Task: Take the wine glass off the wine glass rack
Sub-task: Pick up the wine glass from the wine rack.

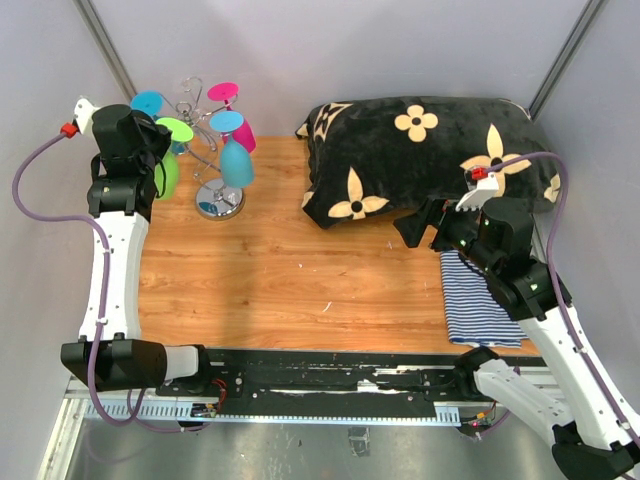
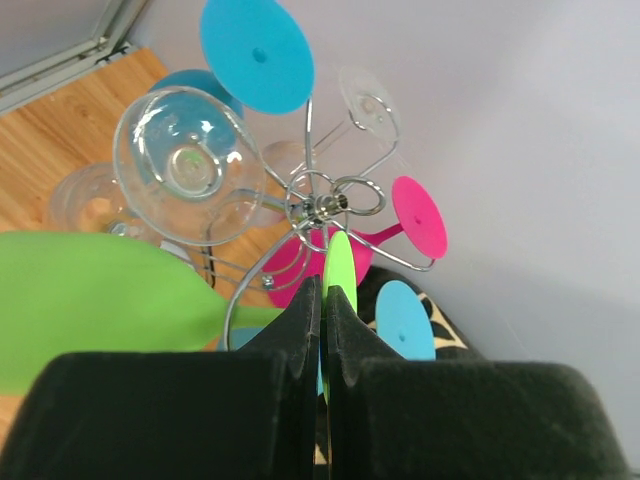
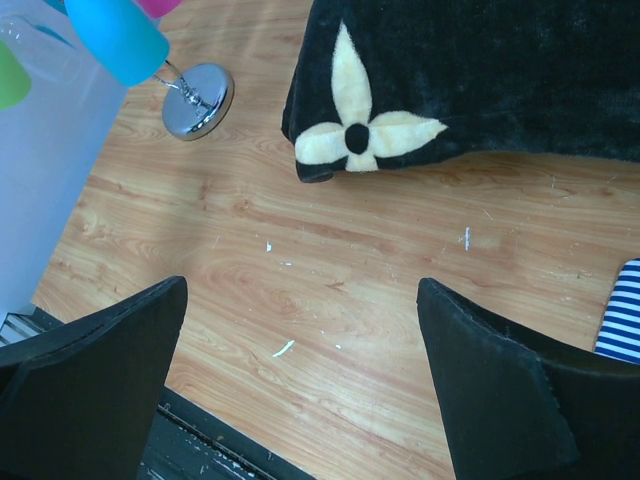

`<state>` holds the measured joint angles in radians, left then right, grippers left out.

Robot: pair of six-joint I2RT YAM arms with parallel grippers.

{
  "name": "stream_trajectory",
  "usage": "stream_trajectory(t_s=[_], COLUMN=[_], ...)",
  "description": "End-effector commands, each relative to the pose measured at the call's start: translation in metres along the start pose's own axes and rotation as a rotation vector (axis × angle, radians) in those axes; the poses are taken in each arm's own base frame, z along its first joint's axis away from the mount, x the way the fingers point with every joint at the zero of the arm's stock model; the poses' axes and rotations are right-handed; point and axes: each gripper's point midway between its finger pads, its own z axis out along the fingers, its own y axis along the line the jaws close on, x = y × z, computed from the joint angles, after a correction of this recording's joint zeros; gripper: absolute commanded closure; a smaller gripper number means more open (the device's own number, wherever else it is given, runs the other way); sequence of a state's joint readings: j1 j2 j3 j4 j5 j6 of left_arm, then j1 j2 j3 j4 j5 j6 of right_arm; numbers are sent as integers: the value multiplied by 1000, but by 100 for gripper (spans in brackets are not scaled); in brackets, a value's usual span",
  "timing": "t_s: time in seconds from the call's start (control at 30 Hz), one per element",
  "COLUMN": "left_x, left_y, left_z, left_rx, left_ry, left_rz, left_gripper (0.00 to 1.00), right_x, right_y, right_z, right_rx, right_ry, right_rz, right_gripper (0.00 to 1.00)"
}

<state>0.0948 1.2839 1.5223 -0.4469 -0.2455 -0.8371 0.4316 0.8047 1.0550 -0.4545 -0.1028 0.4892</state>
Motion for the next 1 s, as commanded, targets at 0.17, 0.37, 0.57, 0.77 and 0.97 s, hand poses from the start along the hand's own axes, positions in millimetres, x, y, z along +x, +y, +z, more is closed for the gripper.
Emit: stream_trajectory(t_s=[0.17, 0.37, 0.57, 0.77, 0.97], left_x=[-9, 25, 36, 23, 9], left_y=[-21, -37, -49, -43, -38], left_z=[17, 24, 14, -6, -18], left_rx=[72, 183, 250, 245, 209], left_ry=[-42, 111, 190, 134, 82], left_rz=[-44, -29, -21, -37, -37], left_gripper=[99, 99, 100, 100, 100], right_x=[8, 8, 9, 12, 13], right_y=[-11, -16, -17, -18, -17], right_z=[-12, -17, -17, -14, -12], right_rx=[41, 60, 60, 65, 59], right_ry=[-11, -26, -23, -14, -5], right_rz=[-25, -42, -42, -40, -41], right_gripper=[2, 2, 2, 2, 2])
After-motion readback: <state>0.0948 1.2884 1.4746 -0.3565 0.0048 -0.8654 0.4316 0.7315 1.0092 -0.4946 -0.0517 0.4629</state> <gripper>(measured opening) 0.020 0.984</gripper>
